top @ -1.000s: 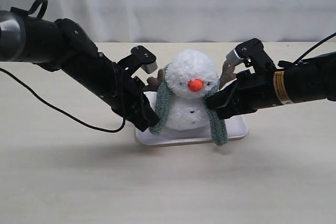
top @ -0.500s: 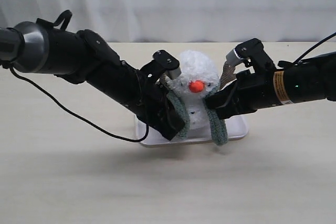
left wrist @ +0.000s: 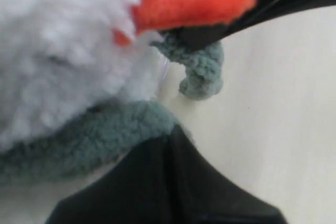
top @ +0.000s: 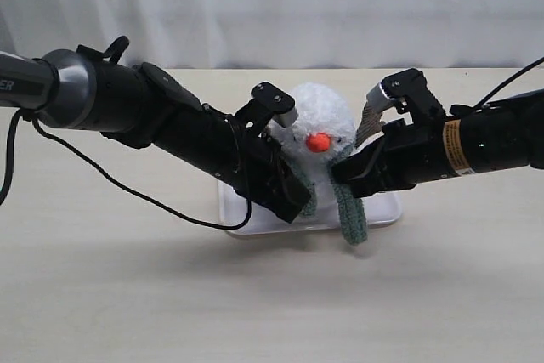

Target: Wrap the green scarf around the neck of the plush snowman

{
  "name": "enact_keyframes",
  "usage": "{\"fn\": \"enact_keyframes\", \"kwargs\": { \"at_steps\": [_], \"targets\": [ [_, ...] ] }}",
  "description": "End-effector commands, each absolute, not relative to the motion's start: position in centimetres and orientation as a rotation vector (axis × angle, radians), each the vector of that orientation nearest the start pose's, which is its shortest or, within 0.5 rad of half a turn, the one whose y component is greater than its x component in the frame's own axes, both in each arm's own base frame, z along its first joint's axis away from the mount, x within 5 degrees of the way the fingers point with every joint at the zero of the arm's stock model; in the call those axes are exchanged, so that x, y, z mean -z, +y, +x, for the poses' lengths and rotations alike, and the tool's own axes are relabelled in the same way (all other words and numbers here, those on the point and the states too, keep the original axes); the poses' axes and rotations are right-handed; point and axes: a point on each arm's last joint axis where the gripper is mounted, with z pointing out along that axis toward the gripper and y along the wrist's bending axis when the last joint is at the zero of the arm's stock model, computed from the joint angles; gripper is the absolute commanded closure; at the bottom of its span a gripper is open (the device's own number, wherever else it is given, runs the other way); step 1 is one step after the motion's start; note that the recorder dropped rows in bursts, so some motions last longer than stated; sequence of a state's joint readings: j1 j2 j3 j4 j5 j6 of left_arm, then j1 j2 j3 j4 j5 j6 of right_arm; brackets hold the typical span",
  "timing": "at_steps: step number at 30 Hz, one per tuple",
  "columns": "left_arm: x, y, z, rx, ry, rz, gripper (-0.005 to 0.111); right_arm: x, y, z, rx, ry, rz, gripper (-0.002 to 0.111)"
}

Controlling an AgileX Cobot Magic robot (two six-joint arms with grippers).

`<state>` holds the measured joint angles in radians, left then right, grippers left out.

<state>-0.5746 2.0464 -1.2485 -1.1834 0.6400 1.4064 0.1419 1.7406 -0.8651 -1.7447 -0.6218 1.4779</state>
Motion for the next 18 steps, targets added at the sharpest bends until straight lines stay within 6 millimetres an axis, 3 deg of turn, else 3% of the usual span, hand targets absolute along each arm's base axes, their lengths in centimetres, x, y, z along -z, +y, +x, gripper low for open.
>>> {"fn": "enact_keyframes", "kwargs": {
  "at_steps": [1,10,14,18],
  "targets": [
    [-14.6,-26.8,31.5,0.858,2.173,1.272,0.107,-17.8,10.4,30.5,-0.803,2.214,-0.816,0.104],
    [-14.6,-26.8,31.4,0.876,2.172,1.284,0.107,-15.0,10.4,30.9,-0.85,2.311,-0.775,0.104],
    [-14.6,-26.8,31.3,0.881,2.171,1.29,0.107,-14.8,10.3,31.0,-0.827,2.321,-0.766,0.104],
    [-14.5,-26.8,30.9,0.897,2.163,1.365,0.107,-14.9,10.3,31.0,-0.826,2.317,-0.767,0.093]
  ]
}}
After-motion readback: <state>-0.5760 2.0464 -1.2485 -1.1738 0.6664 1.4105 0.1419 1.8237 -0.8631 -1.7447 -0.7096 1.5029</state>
